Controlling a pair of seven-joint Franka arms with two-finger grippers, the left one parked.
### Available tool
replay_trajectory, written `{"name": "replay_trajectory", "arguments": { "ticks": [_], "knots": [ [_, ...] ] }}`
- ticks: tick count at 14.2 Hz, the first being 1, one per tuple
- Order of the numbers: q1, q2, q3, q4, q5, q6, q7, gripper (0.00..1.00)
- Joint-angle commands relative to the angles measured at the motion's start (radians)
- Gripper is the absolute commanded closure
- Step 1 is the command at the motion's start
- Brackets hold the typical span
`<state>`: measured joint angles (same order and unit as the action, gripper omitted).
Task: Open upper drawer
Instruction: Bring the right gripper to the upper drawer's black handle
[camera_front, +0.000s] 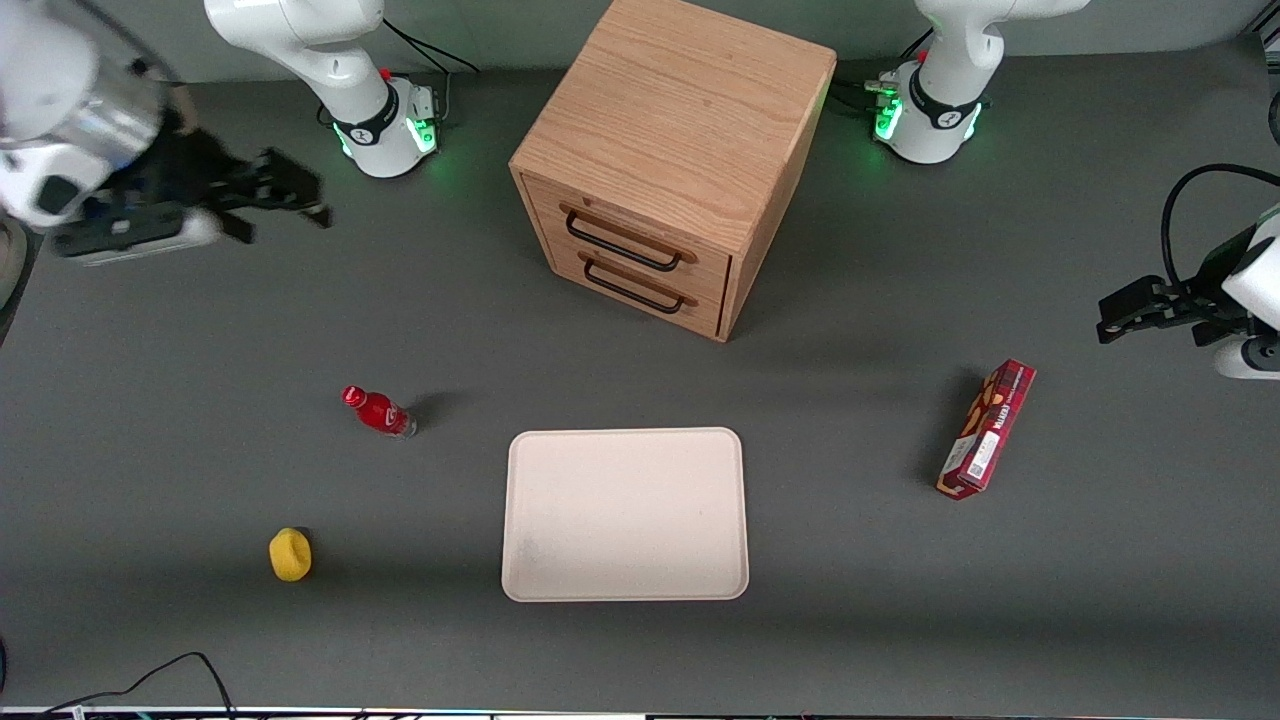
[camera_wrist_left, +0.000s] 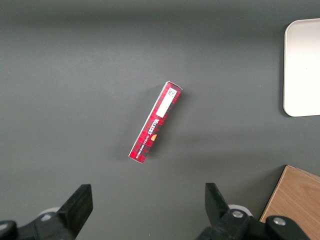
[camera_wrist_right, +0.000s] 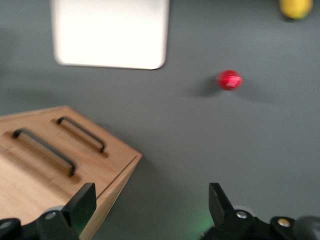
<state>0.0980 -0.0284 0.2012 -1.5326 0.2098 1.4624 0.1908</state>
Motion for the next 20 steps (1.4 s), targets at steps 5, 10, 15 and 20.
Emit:
{"name": "replay_trajectory", "arguments": {
  "ticks": [5,10,15,20],
  "knots": [
    [-0.003,0.278,0.256,0.149,0.054,0.076,-0.285,0.0],
    [0.008,0.485,0.371,0.138,0.048,0.205,-0.433,0.0],
    [0.017,0.548,0.422,0.106,0.042,0.252,-0.433,0.0],
    [0.017,0.548,0.432,0.019,0.039,0.322,-0.433,0.0]
  ]
}}
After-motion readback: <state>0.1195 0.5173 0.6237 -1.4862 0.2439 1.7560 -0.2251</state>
